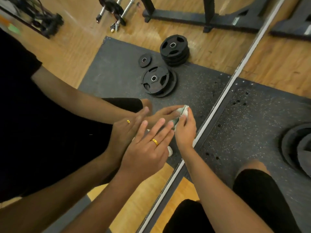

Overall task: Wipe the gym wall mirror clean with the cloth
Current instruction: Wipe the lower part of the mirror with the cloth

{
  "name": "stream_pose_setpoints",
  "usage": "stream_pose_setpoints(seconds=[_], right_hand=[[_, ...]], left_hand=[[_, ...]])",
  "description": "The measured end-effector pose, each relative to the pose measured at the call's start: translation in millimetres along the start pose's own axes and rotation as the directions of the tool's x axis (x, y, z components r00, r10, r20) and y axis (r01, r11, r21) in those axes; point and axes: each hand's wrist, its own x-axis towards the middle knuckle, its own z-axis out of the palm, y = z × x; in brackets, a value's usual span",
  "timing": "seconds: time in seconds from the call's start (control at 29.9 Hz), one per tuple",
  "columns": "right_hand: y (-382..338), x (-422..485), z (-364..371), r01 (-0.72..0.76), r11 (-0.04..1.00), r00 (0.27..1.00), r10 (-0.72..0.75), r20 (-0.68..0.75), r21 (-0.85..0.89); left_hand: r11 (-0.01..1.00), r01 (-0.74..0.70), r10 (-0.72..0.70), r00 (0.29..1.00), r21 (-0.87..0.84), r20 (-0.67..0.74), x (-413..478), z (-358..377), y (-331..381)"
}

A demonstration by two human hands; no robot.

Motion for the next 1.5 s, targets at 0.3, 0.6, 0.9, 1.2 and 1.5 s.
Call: stream_pose_setpoints(seconds=[0.3, 0.6, 0.9, 1.2, 1.5], right_hand=[[-20.5, 7.3, -11.3, 0.284, 0.954, 0.958, -0.287, 0.013, 0.097], [-27.8, 40.5, -21.8, 0.059, 0.996, 0.997, -0.062, 0.051, 0.059], [-34.6, 26.9, -23.3, 0.254, 0.964, 0.967, -0.253, -0.031, 0.080], [-68.8, 48.7, -31.9, 0.240, 0.967, 0.970, -0.242, 0.017, 0.081], [-18.7, 81.2, -45.6, 0.273, 0.960, 0.954, -0.262, 0.147, -0.057]], left_hand=[[0.999, 0.029, -0.031, 0.998, 0.031, 0.052, 1.0, -2.1, 3.9], [0.996, -0.008, 0.006, 1.000, 0.086, 0.021, 3.7, -5.3, 4.3], [0.999, 0.010, -0.012, 0.999, 0.049, 0.040, 3.5, -7.9, 4.5], [0.992, 0.125, -0.125, 0.991, 0.010, 0.047, 6.8, -9.3, 9.2], [0.986, 0.161, -0.159, 0.987, -0.050, 0.037, 37.2, -29.2, 19.3]])
